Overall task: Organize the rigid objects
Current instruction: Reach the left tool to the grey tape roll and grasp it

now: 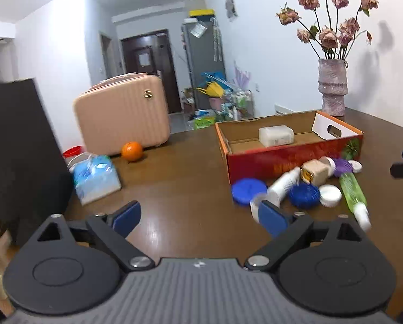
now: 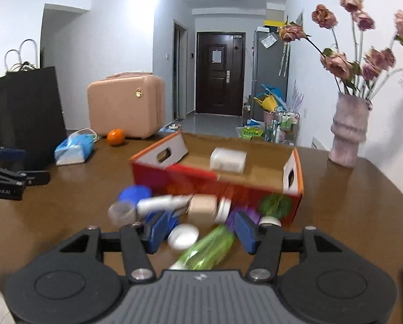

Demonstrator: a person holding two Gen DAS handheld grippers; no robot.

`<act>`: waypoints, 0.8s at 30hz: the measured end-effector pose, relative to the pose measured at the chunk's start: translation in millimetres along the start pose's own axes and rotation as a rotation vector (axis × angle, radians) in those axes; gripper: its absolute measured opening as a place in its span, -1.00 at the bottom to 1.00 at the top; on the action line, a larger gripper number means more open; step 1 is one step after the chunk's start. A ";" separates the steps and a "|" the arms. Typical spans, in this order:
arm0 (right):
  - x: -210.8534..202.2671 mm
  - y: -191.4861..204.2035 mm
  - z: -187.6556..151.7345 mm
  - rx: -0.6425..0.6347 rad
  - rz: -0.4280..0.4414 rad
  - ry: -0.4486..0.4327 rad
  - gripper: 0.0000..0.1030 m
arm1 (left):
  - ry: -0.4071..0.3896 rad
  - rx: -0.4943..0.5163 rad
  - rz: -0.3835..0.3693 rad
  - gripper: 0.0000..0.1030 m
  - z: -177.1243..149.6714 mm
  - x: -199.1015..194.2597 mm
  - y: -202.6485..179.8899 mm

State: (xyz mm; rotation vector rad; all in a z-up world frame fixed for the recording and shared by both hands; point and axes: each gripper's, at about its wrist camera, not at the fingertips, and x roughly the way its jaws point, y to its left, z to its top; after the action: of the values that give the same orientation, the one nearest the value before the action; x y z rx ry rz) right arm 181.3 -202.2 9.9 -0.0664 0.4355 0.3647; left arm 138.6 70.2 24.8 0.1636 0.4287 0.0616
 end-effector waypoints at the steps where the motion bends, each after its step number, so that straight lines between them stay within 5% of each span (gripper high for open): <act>1: -6.7 3.4 -9.5 0.013 -0.001 -0.007 0.20 | -0.011 -0.003 0.024 0.94 -11.2 -12.2 -2.9; 5: -33.9 14.1 -41.1 0.082 0.015 -0.006 0.29 | -0.062 0.047 0.042 1.00 -54.9 -59.8 -19.3; 8: -46.0 19.6 -53.8 0.078 -0.010 -0.006 0.57 | -0.070 0.057 -0.040 1.00 -66.9 -77.4 -25.3; 10: -52.9 20.6 -60.4 0.085 -0.014 -0.008 0.58 | -0.072 0.068 -0.057 1.00 -63.5 -76.4 -31.0; 13: -54.5 15.8 -68.8 0.114 -0.022 -0.016 0.65 | -0.085 0.028 -0.057 1.00 -56.7 -68.6 -35.0; 20: -22.1 -7.1 -76.8 0.218 -0.038 0.073 0.61 | 0.035 -0.031 -0.094 0.99 -47.7 -21.1 -34.4; 24: 4.3 -19.5 -66.9 0.276 0.000 0.074 0.39 | 0.067 -0.020 -0.135 0.99 -30.0 19.3 -36.5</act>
State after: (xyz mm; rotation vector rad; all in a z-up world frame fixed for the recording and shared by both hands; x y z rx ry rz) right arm 165.1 -228.3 -52.8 0.1887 0.5551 0.2997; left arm 144.4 40.4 -16.2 0.1127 0.5048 -0.0612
